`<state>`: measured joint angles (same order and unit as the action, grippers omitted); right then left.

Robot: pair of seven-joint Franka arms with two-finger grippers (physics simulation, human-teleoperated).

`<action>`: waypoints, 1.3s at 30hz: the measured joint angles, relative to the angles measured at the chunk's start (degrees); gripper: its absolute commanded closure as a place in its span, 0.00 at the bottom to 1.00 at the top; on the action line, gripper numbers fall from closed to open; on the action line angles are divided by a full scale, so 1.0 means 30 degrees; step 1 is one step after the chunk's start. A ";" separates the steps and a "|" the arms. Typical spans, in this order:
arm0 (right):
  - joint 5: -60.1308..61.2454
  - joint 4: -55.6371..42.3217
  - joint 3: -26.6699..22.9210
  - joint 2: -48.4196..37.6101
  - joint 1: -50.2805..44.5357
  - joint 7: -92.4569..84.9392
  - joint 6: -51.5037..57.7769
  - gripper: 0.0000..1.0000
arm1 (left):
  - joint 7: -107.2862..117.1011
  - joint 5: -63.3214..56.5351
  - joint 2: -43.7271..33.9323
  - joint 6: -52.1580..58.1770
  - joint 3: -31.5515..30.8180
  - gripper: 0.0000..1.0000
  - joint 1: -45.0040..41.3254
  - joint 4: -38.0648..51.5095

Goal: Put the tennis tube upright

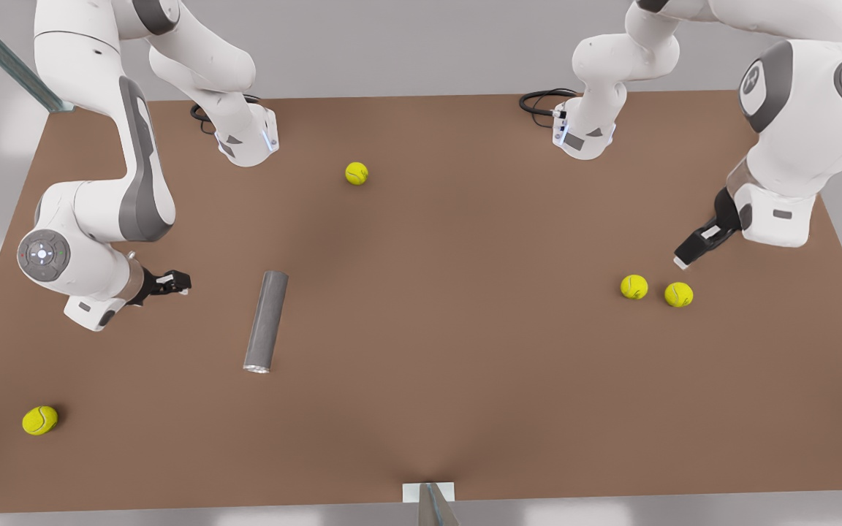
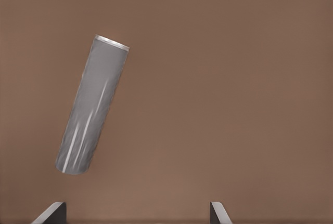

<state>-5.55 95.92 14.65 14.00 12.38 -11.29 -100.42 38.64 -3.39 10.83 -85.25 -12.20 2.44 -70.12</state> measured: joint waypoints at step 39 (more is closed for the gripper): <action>-0.0292 0.6877 0.3920 0.2793 0.0117 0.6141 -0.8118 0.00 | -0.7987 0.0865 0.0552 0.3590 -0.0120 0.00 0.0220 -0.0177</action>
<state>-6.42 116.55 26.41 22.38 12.73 7.13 -124.77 14.68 -0.79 12.49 -74.48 -12.56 3.10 -70.65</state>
